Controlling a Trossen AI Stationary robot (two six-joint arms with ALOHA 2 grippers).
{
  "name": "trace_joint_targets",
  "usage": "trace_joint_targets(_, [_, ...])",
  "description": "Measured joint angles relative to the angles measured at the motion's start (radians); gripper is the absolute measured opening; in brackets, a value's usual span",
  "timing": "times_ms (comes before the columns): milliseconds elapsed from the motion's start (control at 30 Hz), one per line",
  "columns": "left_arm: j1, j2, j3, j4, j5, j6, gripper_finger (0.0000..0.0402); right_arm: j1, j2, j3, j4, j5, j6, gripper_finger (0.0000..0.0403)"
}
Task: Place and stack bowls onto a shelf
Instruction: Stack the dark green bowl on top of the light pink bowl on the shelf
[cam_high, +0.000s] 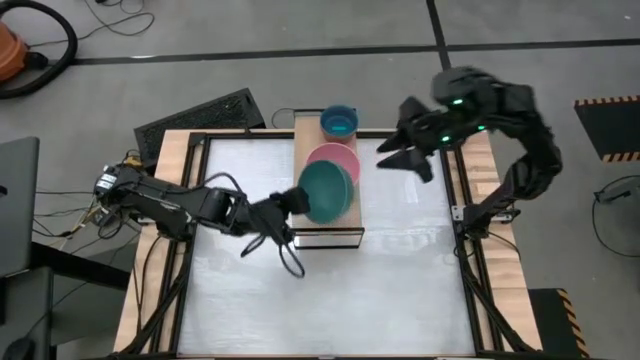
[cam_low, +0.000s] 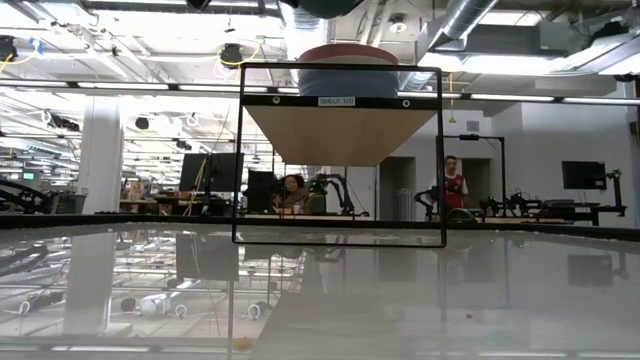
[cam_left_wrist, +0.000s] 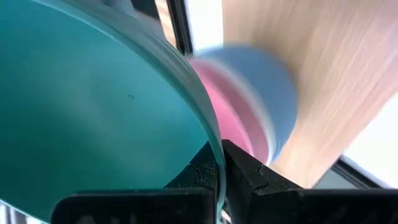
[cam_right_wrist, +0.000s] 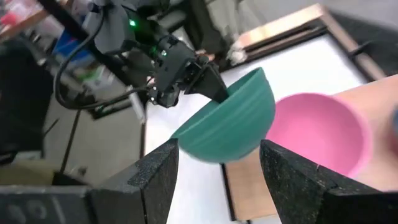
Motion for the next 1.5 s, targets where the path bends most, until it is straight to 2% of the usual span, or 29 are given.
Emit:
trace_joint_targets(167, [0.104,-0.013,0.029,-0.011,0.046,0.0,0.0,0.002,-0.055,0.0,-0.003,0.066,0.003,0.0249])
trace_joint_targets(233, [0.145,-0.013,0.059,-0.02,0.119,-0.005,0.0,0.002,-0.064,0.0,-0.005,0.079,0.003,0.0249])
trace_joint_targets(400, [0.23,-0.009,0.114,-0.055,0.378,0.041,0.0,0.002,-0.061,0.0,-0.026,0.088,0.002,0.0249])
trace_joint_targets(533, [0.282,-0.009,0.123,-0.077,0.467,0.093,0.0,0.002,-0.058,0.0,-0.077,0.088,-0.004,0.0249])
trace_joint_targets(900, [0.391,-0.008,0.123,-0.145,0.501,0.212,0.0,0.0,-0.044,0.0,-0.116,0.088,-0.02,0.0249])
trace_joint_targets(1100, [0.416,0.009,0.123,-0.133,0.591,0.238,0.0,-0.001,-0.031,0.0,-0.116,0.088,-0.033,0.0249])
trace_joint_targets(1233, [0.429,0.059,0.122,-0.143,0.544,0.293,0.0,-0.001,-0.026,0.0,-0.117,0.088,-0.054,0.0249])
trace_joint_targets(1367, [0.432,0.103,0.121,-0.12,0.43,0.338,0.0,-0.001,-0.025,0.0,-0.116,0.088,-0.055,0.0249])
trace_joint_targets(1500, [0.431,0.105,0.121,-0.116,0.439,0.359,0.0,0.003,-0.026,0.0,-0.117,0.088,-0.055,0.0249])
